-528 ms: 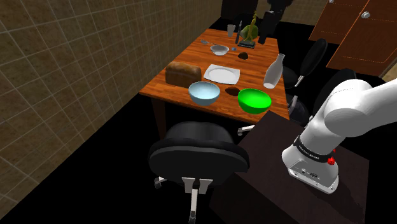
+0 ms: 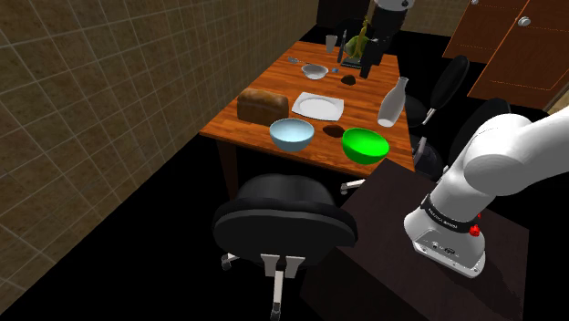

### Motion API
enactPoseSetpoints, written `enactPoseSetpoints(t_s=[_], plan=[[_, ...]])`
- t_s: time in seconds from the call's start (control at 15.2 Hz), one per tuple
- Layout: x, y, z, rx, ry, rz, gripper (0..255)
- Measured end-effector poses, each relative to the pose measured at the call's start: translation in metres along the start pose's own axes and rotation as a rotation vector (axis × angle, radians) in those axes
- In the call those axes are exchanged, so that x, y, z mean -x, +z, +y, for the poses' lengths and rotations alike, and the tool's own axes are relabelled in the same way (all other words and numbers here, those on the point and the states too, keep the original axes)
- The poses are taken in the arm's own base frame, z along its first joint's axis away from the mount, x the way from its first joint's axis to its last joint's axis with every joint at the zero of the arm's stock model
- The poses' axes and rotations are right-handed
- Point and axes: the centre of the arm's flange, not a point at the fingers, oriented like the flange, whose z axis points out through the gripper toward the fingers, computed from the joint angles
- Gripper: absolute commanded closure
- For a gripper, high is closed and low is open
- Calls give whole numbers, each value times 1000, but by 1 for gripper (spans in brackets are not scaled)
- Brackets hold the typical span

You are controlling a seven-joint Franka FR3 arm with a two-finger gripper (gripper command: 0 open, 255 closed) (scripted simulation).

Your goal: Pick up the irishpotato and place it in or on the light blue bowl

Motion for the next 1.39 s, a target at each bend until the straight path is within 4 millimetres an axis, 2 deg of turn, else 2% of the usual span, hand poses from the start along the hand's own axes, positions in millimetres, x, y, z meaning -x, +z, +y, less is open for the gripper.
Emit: enactPoseSetpoints(t_s=[0.2,0.33,0.46,0.86,1.19,1.39], plan=[[-14,32,23,-11,0,0,0],[-14,57,34,-18,0,0,0],[-27,80,50,-25,1,0,0],[-48,148,80,-49,1,0,0],[-66,203,115,-66,2,2,0],[-75,239,126,-78,2,1,0]])
